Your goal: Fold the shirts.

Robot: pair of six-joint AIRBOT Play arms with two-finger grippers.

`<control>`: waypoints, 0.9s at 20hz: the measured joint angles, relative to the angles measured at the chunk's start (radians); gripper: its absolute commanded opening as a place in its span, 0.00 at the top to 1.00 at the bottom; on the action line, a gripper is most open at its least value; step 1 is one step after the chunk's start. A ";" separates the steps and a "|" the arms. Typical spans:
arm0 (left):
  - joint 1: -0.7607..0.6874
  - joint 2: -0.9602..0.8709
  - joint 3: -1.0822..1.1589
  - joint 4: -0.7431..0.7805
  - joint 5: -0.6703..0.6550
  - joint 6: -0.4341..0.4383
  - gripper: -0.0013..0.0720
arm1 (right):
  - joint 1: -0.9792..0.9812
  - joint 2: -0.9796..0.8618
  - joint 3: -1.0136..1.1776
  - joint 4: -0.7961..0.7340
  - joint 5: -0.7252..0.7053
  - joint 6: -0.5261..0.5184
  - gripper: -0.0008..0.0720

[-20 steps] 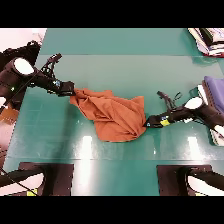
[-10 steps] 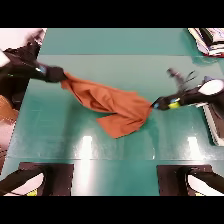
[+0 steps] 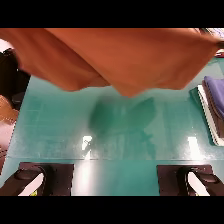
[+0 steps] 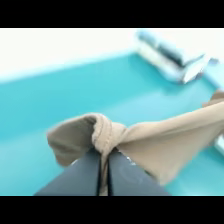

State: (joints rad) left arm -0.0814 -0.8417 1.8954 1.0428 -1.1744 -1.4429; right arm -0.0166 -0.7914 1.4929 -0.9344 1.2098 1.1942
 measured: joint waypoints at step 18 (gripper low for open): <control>0.000 -0.410 -0.317 0.207 -0.073 0.028 0.95 | 0.076 -0.648 0.296 -0.129 0.309 0.218 0.97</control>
State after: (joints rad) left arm -0.0811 -1.2514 1.5784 1.2499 -1.2472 -1.4151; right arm 0.0597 -1.4391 1.7889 -1.0637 1.5188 1.4120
